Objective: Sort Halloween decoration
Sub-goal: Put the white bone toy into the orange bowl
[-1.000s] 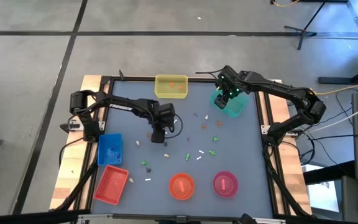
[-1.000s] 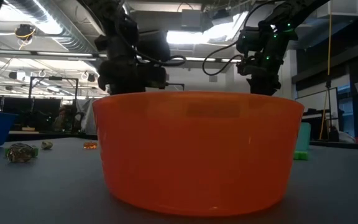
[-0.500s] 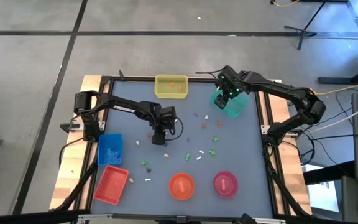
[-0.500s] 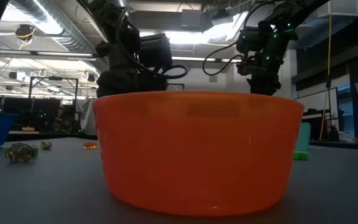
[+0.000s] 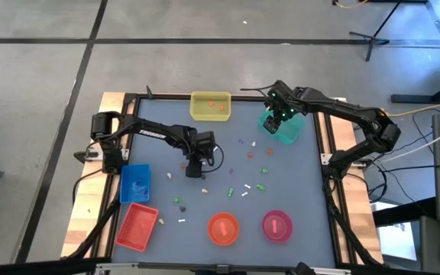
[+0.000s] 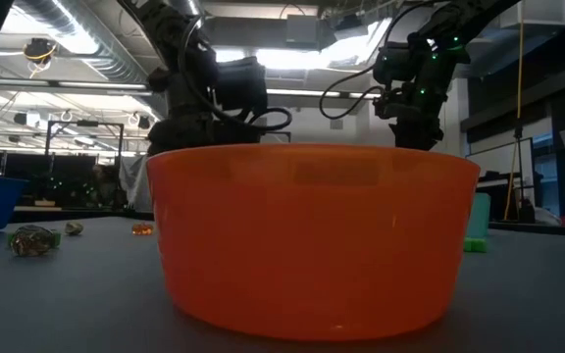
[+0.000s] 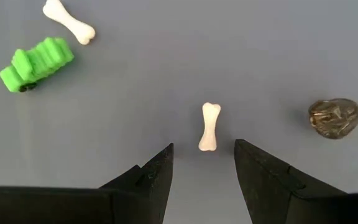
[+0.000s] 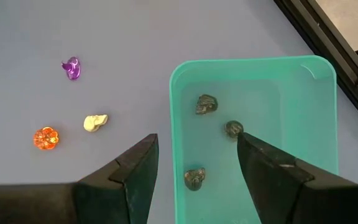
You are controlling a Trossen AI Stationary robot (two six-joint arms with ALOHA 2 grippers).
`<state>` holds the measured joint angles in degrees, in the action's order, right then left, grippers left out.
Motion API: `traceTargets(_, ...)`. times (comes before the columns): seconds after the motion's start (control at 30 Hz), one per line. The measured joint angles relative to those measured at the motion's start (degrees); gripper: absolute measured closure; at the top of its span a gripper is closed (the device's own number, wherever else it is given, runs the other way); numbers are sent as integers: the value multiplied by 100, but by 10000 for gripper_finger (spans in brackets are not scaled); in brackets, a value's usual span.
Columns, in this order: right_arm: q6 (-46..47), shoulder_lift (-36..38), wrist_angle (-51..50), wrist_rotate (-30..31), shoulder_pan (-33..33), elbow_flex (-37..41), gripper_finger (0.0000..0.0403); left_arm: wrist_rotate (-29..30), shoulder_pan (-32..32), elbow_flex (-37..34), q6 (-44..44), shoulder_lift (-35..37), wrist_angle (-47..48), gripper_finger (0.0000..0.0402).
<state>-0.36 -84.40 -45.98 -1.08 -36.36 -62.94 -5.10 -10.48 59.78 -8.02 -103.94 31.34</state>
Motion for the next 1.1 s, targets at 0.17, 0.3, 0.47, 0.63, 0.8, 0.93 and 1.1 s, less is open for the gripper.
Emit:
traceTargets(0.17, 0, 0, 0, 0, 0, 0, 185, -1, 0, -26, -2, 0, -200, 247)
traceTargets(0.3, 0, 0, 0, 0, 0, 0, 185, -10, 0, -26, -3, -41, -201, 247)
traceTargets(0.47, 0, 0, 1, 0, 0, 0, 185, -51, -2, -6, -1, -180, -204, 265)
traceTargets(0.63, 0, 0, 0, 0, 0, 0, 185, -43, -2, -8, -1, -190, -197, 290)
traceTargets(0.8, 0, 0, 0, 0, 0, 0, 185, -37, -2, -10, -1, -199, -196, 314)
traceTargets(0.93, 0, 0, 0, 0, 0, 0, 185, -40, 0, -10, 2, -184, -172, 333)
traceTargets(1.1, 0, 0, 2, 0, 0, 0, 185, -61, 5, -21, 40, -101, -81, 357)
